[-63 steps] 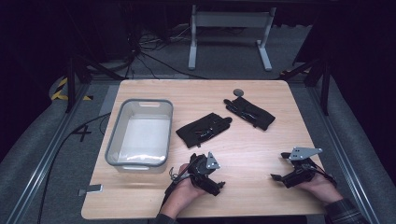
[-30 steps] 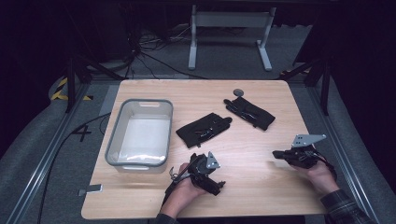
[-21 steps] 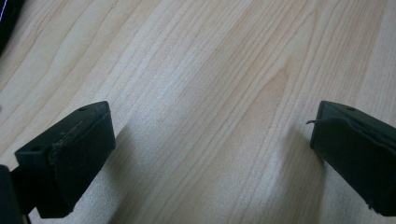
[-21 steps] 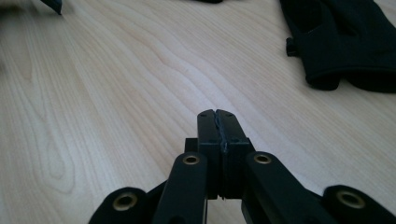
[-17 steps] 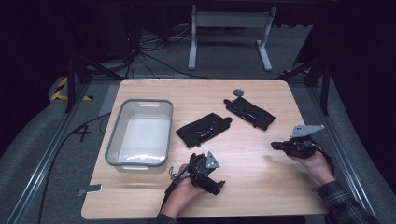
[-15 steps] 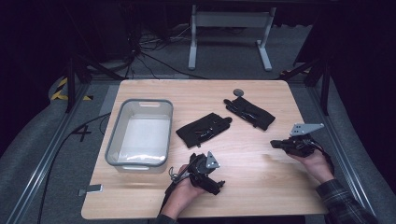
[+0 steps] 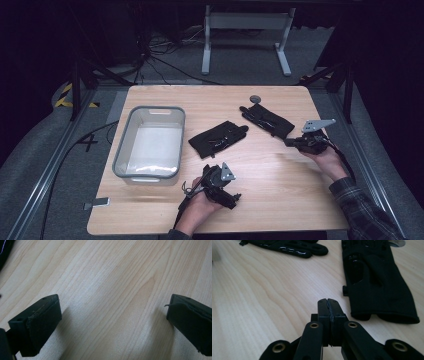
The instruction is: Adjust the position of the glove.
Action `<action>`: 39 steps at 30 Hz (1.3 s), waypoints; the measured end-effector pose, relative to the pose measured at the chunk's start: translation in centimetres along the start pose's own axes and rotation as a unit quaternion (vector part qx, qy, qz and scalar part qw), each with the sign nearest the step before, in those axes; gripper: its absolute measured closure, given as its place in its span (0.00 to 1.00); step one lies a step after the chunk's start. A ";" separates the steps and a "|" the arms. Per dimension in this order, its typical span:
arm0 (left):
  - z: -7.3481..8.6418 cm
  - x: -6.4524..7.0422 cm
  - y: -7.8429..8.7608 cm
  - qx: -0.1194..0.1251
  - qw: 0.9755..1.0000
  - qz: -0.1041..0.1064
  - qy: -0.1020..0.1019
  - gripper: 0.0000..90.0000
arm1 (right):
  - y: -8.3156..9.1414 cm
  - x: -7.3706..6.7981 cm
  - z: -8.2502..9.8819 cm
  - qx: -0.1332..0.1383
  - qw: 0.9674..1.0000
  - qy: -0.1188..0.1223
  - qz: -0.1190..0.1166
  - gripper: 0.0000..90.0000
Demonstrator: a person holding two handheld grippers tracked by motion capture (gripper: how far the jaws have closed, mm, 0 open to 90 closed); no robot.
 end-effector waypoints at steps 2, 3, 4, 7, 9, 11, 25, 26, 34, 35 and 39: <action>0.0 0.0 0.0 0.000 1.000 0.000 0.001 0.00 | -0.2 0.6 -0.3 0.001 1.000 -0.002 0.001 1.00; 0.0 0.0 0.0 0.000 1.000 0.000 0.001 0.00 | -0.3 0.9 -0.5 0.003 1.000 -0.003 0.003 1.00; 0.0 0.0 0.0 0.000 1.000 -0.001 0.001 0.00 | -0.4 1.2 -0.7 0.004 1.000 -0.004 0.004 1.00; 0.0 0.0 0.0 0.000 1.000 -0.001 0.001 0.00 | -0.7 2.1 -1.0 0.006 1.000 -0.009 0.011 1.00; 0.0 0.0 0.0 0.000 1.000 -0.001 0.001 0.00 | -0.8 2.7 -1.0 0.009 1.000 -0.010 0.017 1.00; 0.0 0.0 0.0 0.000 1.000 -0.001 0.001 0.00 | -1.2 3.7 -0.9 0.006 0.999 -0.018 0.027 1.00; 0.0 0.0 0.0 0.000 1.000 -0.001 0.001 0.00 | -3.2 5.3 0.0 -0.029 0.999 -0.026 0.033 1.00; 0.0 0.0 0.0 0.000 1.000 -0.001 0.001 0.00 | -3.2 5.3 0.0 -0.027 0.999 -0.031 0.032 1.00; 0.0 0.0 0.0 0.000 1.000 -0.001 0.001 0.00 | -3.0 4.7 0.1 -0.041 0.998 -0.026 0.030 1.00; 0.0 0.0 0.0 0.000 1.000 -0.001 0.001 0.00 | -3.0 4.7 0.1 -0.041 0.998 -0.026 0.030 1.00; 0.0 0.0 0.0 0.000 1.000 -0.001 0.001 0.00 | -2.7 4.1 0.2 -0.054 0.998 -0.024 0.026 1.00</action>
Point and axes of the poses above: each handheld gripper's, and its own axes: y roughly backward along the jaws, z roughly out of its underside, x roughly to its right, the point moved 1 cm from there along -y, roughly forward along the jaws, and after that the axes turned 13 degrees about -z, right-handed, at the moved point
